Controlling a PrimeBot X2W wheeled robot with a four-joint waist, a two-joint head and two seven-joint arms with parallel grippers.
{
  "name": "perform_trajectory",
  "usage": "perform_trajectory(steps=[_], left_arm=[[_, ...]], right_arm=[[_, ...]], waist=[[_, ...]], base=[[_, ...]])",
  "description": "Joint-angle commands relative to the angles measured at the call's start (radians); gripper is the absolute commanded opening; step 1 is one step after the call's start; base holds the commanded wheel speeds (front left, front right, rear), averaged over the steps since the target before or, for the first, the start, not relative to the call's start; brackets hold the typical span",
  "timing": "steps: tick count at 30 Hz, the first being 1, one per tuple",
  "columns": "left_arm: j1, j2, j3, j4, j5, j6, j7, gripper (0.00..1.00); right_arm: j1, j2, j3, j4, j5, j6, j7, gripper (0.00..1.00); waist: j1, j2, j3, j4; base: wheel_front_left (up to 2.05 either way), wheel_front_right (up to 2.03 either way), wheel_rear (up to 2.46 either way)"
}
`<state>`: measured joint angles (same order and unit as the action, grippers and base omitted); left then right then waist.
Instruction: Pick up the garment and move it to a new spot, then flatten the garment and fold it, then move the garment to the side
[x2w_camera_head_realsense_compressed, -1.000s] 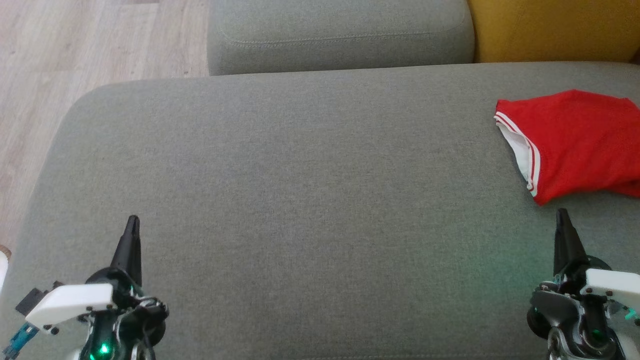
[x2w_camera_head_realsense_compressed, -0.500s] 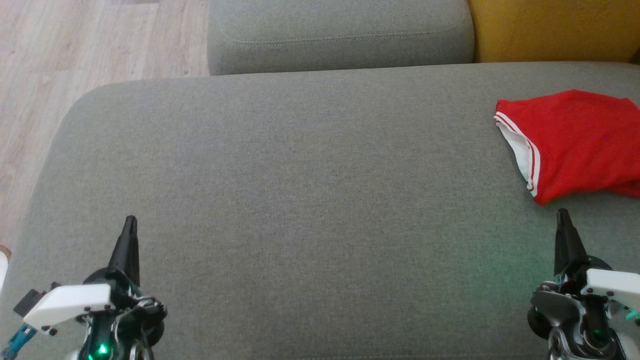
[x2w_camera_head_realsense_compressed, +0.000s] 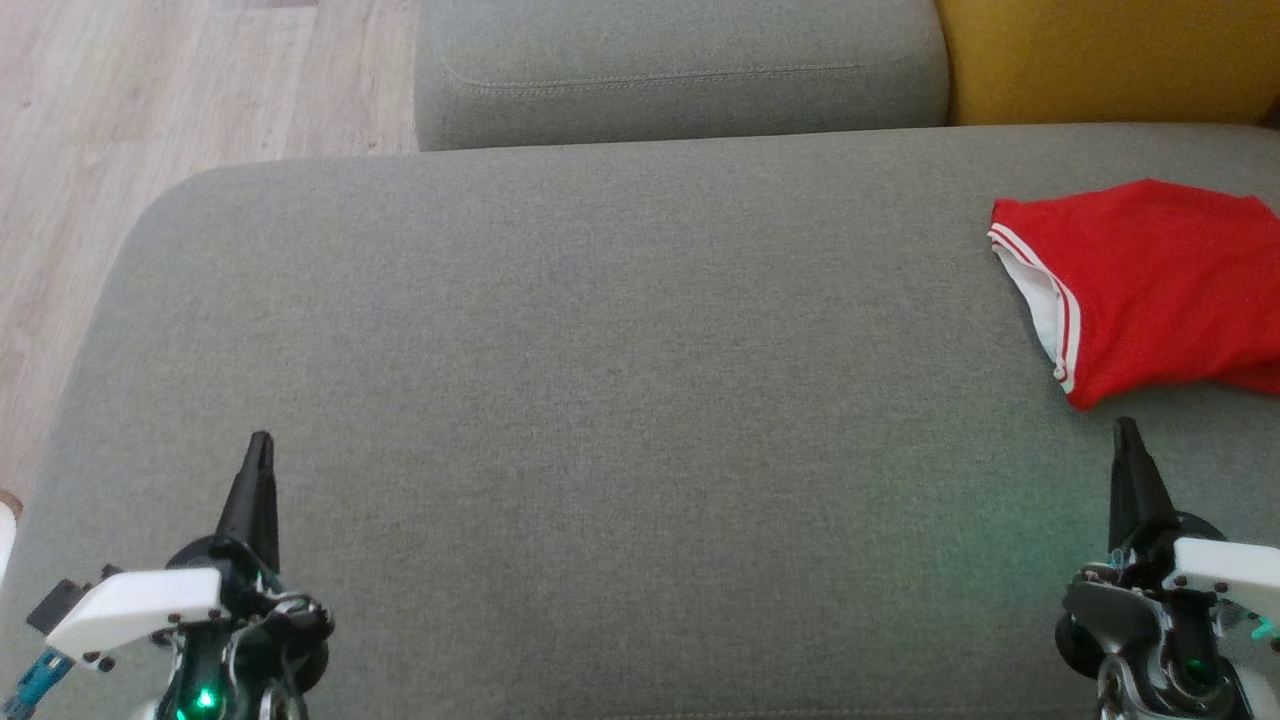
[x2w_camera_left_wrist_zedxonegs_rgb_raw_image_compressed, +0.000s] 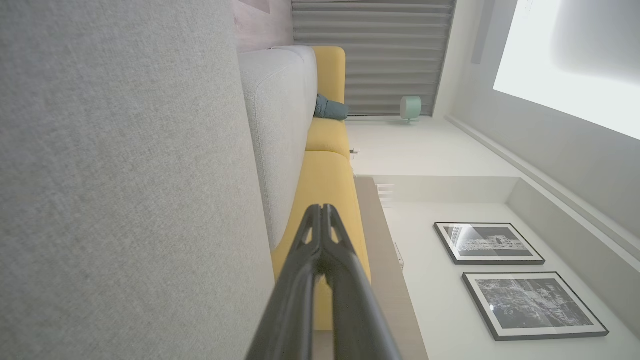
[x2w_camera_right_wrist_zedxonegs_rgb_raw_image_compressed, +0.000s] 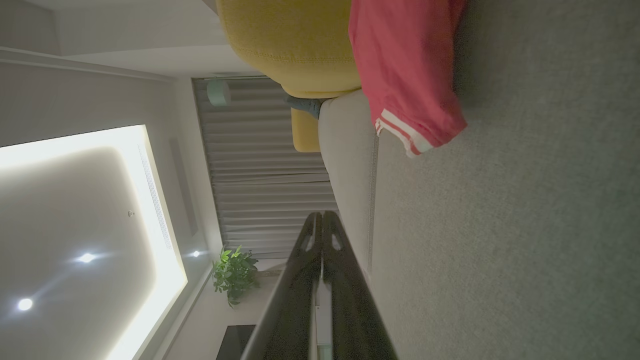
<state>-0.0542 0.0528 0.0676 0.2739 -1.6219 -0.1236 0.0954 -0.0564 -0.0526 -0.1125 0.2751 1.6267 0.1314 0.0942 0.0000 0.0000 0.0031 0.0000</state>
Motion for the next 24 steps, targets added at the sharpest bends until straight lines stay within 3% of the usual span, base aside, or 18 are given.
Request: perform_trajectory(steps=[1,24], left_arm=[[-0.053,0.006,0.035,-0.029,0.004,-0.007,0.008,0.00],[-0.053,0.004,0.038,-0.029,0.007,-0.007,0.011,0.00]], right_arm=[[-0.050,-0.010,0.016,-0.031,-0.004,-0.001,0.005,0.00],[-0.050,-0.007,0.011,-0.031,-0.008,-0.001,0.009,0.00]], waist=[[0.0000,0.0000,0.000,0.000],[0.0000,0.0000,0.000,0.000]], base=[[0.00,0.00,0.00],[0.00,0.00,0.00]])
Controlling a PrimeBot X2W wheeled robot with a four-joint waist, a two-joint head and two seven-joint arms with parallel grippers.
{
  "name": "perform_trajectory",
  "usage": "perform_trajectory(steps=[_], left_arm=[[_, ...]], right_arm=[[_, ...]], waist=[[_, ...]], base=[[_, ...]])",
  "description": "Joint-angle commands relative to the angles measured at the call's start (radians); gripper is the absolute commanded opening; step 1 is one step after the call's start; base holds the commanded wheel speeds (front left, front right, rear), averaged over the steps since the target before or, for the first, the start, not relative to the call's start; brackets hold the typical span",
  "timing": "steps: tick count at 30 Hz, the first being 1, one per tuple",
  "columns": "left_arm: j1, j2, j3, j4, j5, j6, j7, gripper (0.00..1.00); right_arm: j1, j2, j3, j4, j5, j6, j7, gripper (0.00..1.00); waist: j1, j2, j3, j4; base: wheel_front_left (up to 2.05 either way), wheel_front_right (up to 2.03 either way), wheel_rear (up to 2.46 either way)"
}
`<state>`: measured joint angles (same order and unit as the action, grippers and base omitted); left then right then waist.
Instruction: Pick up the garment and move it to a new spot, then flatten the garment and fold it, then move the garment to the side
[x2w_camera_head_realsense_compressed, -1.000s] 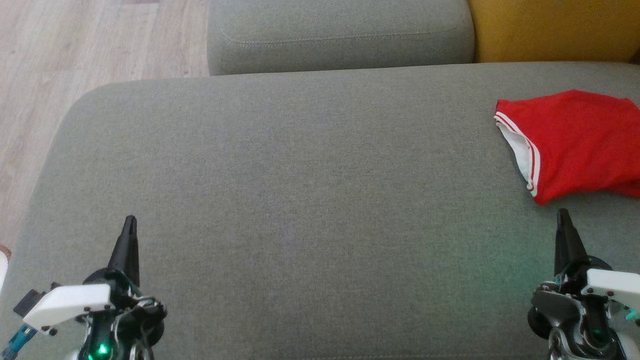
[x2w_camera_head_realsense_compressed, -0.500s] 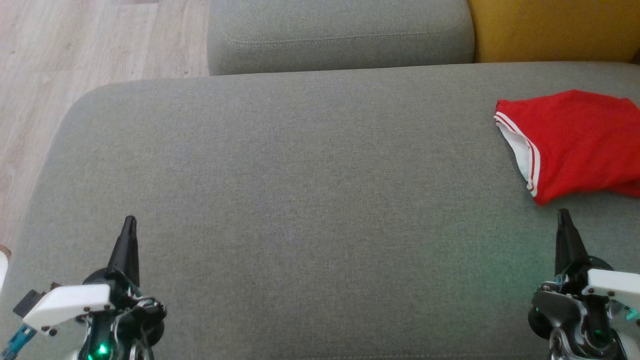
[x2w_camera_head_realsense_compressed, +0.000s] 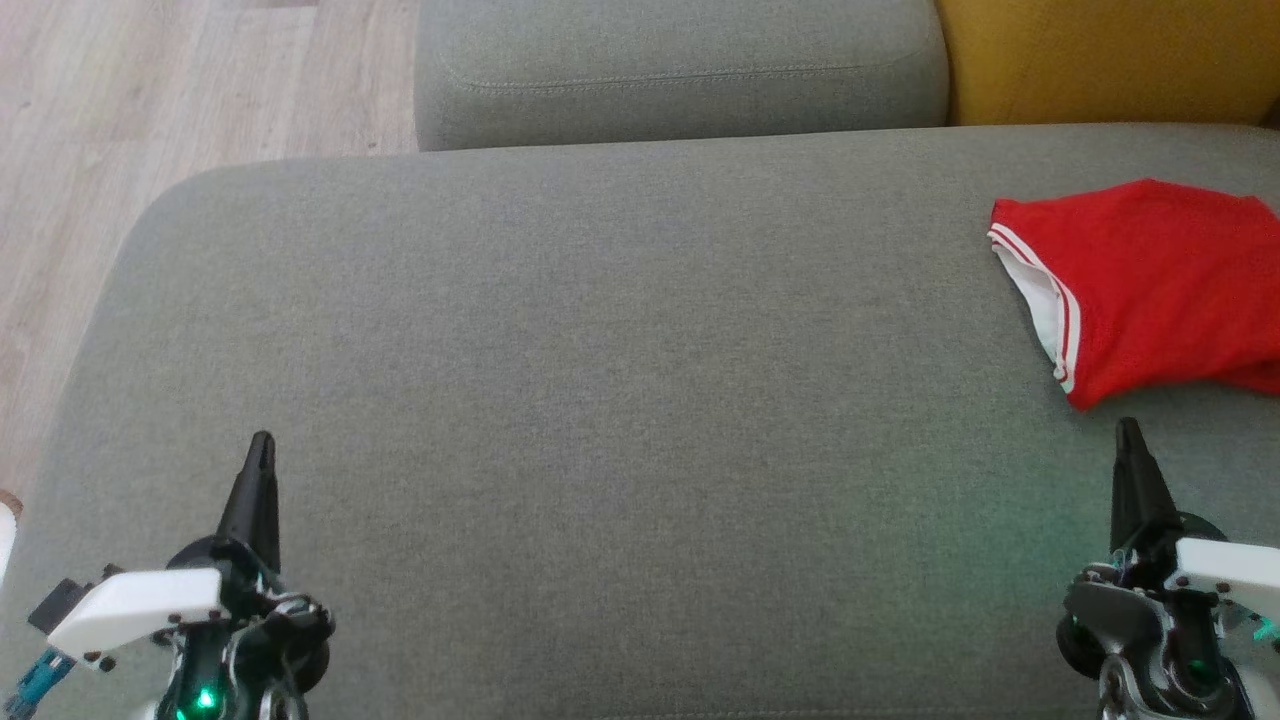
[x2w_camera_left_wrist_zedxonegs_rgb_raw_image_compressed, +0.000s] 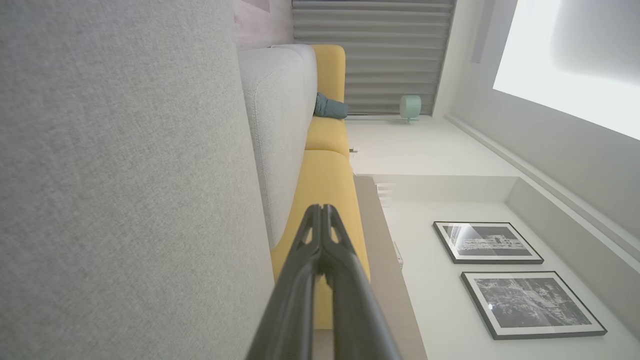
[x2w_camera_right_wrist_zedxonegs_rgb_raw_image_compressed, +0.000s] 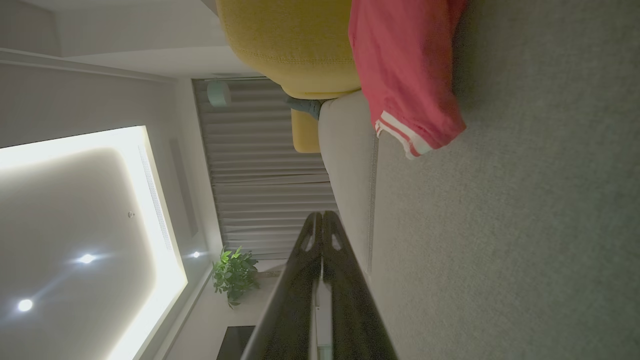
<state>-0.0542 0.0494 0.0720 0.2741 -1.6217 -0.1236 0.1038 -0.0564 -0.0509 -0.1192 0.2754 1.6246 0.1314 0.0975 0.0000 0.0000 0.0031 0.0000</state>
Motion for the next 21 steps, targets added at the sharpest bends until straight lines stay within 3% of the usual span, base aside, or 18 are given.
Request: perform_trajectory(steps=[1,21], left_arm=[[-0.053,0.007,0.034,-0.029,0.007,-0.007,0.003,0.00],[-0.053,0.006,0.036,-0.029,0.008,-0.007,0.005,0.00]], right_arm=[[-0.050,-0.008,0.017,-0.031,-0.006,-0.001,0.006,0.00],[-0.051,-0.006,0.014,-0.031,-0.009,-0.001,0.009,0.00]], waist=[[0.0000,0.0000,0.000,0.000],[0.0000,0.0000,0.000,0.000]], base=[[0.00,0.00,0.00],[0.00,0.00,0.00]])
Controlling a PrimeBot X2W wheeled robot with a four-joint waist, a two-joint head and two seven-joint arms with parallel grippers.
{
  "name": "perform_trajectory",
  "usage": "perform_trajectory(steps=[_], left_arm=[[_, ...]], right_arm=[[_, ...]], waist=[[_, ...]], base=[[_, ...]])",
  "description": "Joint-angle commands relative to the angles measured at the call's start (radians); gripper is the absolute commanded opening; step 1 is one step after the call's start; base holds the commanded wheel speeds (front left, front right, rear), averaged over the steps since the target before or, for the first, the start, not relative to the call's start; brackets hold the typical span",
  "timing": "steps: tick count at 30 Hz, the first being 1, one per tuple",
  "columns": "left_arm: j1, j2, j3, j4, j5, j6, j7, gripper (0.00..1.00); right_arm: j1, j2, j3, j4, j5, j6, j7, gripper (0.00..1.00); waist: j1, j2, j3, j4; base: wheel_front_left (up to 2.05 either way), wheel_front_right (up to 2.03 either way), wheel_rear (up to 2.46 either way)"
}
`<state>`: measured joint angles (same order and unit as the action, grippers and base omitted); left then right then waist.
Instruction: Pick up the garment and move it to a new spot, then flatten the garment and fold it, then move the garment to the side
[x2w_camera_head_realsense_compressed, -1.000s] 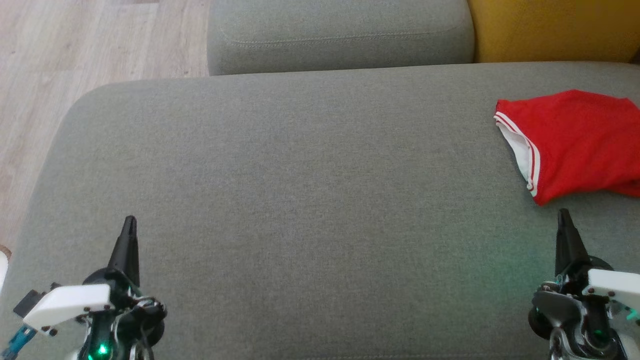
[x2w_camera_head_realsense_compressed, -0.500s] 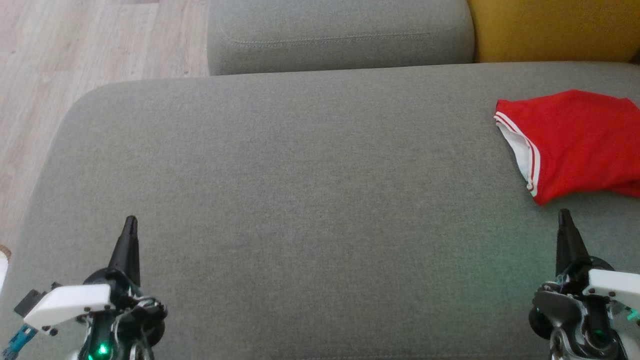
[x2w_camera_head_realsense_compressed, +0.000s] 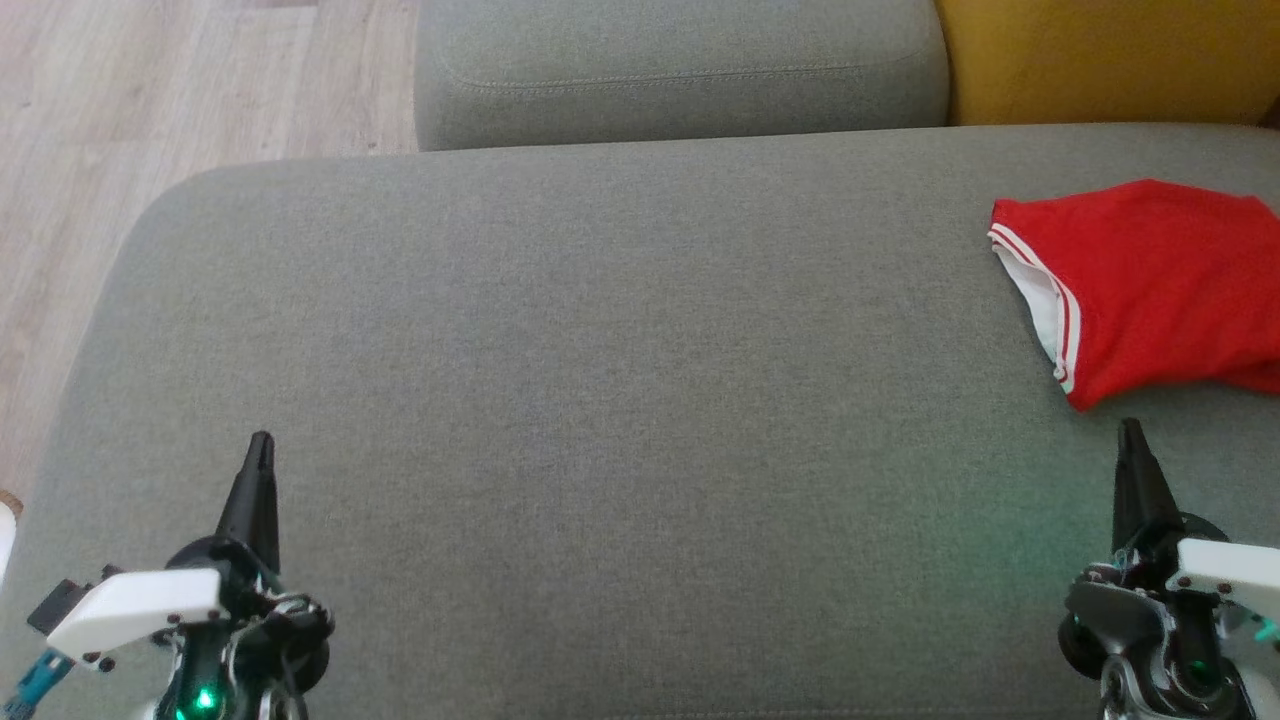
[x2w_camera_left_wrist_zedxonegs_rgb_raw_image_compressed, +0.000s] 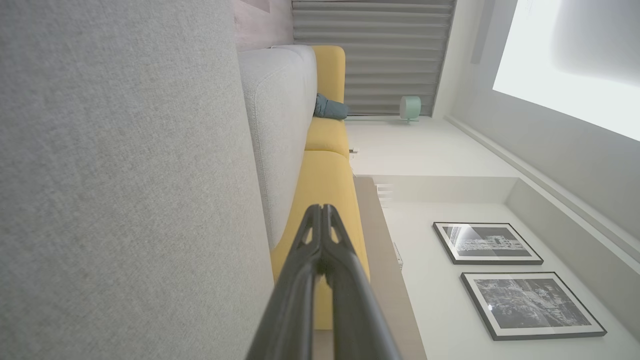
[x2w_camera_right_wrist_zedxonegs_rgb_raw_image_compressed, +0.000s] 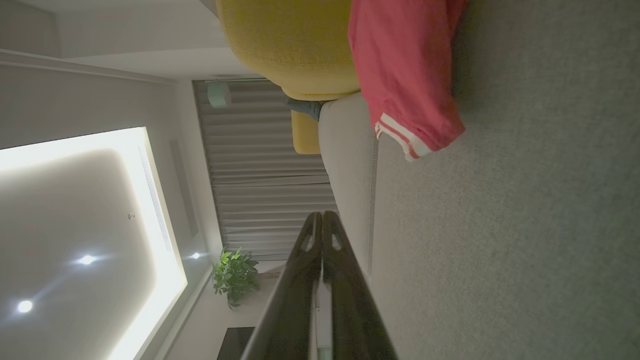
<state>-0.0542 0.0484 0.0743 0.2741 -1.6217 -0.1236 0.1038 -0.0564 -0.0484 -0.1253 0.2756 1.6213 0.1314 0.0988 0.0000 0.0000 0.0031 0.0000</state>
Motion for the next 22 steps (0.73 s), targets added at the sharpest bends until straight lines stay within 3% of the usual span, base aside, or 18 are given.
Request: perform_trajectory(steps=[1,22], left_arm=[[-0.053,0.006,0.034,-0.029,0.009,-0.007,0.005,0.00],[-0.053,0.005,0.036,-0.029,0.010,-0.007,0.006,0.00]], right_arm=[[-0.051,-0.009,0.020,-0.031,-0.006,-0.001,0.007,0.00],[-0.051,-0.007,0.018,-0.031,-0.008,-0.001,0.009,0.00]], waist=[[0.0000,0.0000,0.000,0.000],[0.0000,0.0000,0.000,0.000]], base=[[0.00,0.00,0.00],[0.00,0.00,0.00]])
